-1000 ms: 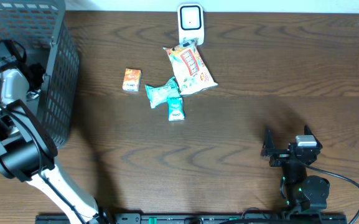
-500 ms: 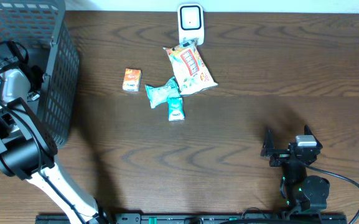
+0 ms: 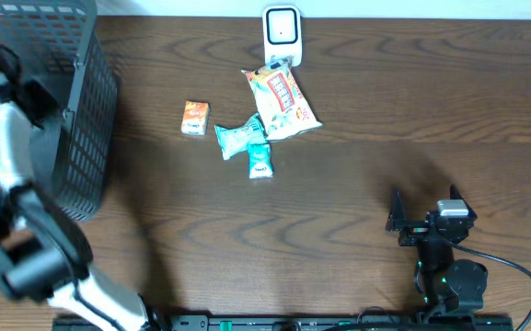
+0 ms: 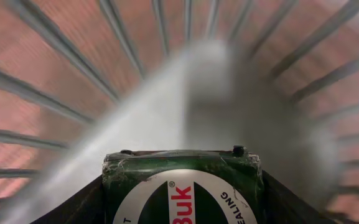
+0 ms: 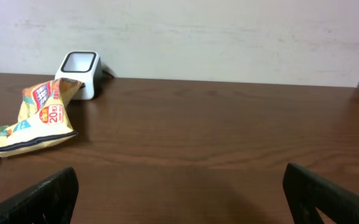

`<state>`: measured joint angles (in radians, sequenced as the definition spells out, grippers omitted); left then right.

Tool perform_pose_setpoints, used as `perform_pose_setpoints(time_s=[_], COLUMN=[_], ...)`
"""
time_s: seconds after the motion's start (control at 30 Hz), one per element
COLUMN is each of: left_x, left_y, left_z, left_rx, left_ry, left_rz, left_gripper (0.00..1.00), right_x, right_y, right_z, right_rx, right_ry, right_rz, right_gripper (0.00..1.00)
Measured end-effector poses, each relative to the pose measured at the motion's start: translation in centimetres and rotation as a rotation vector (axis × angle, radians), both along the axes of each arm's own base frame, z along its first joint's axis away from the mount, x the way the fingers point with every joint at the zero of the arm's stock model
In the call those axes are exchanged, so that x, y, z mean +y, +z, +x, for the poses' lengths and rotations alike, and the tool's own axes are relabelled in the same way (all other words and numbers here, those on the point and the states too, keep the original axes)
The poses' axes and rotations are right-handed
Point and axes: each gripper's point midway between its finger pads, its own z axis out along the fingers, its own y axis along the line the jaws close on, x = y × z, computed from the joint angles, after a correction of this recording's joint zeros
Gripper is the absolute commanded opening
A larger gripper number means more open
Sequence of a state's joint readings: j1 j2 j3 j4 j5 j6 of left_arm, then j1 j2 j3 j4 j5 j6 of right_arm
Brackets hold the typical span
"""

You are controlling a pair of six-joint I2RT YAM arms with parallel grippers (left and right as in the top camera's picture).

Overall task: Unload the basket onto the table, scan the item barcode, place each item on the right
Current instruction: 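Reach the left gripper into the basket and grasp the dark-green round tin, then lift the green tin to the scanner and release it beside the orange box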

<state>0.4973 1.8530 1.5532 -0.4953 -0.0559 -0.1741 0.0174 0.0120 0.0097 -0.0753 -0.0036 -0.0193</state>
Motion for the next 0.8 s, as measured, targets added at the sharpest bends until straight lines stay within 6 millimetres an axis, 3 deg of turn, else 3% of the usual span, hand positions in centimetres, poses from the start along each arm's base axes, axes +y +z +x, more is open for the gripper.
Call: perform_pose_setpoints(time_s=[0.13, 0.23, 0.33, 0.4, 0.47, 0.57, 0.67, 0.8], left_x=[-1.4, -4.1, -8.3, -11.4, -15.4, -21.2, -27.3, -33.8], left_y=[10.5, 17.6, 23.1, 25.0, 25.7, 24.9, 23.0, 19.3], left_z=[-1.7, -3.6, -5.1, -5.2, -4.6, -3.3, -1.8, -0.2], left_rx=[-0.227, -0.41, -0.581, -0.646, -0.671, -0.65, -0.59, -0.481], left_ry=[0.018, -0.026, -0.137, -0.239, -0.36, -0.516, -0.669, -0.826], left_rz=[0.067, 0.064, 0.005, -0.046, -0.11, -0.212, -0.304, -0.325], left_gripper=[0.49, 0.5, 0.5, 0.5, 0.5, 0.5, 0.5, 0.53], right_x=[0.0, 0.0, 0.0, 0.0, 0.0, 0.0, 0.0, 0.0], right_y=[0.0, 0.0, 0.0, 0.0, 0.0, 0.0, 0.0, 0.0], right_z=[0.0, 0.0, 0.0, 0.0, 0.0, 0.0, 0.0, 0.0], right_rx=[0.0, 0.0, 0.0, 0.0, 0.0, 0.0, 0.0, 0.0], right_ry=[0.0, 0.0, 0.0, 0.0, 0.0, 0.0, 0.0, 0.0], right_rz=[0.0, 0.0, 0.0, 0.0, 0.0, 0.0, 0.0, 0.0], right_gripper=[0.99, 0.99, 0.99, 0.99, 0.99, 0.99, 0.99, 0.99])
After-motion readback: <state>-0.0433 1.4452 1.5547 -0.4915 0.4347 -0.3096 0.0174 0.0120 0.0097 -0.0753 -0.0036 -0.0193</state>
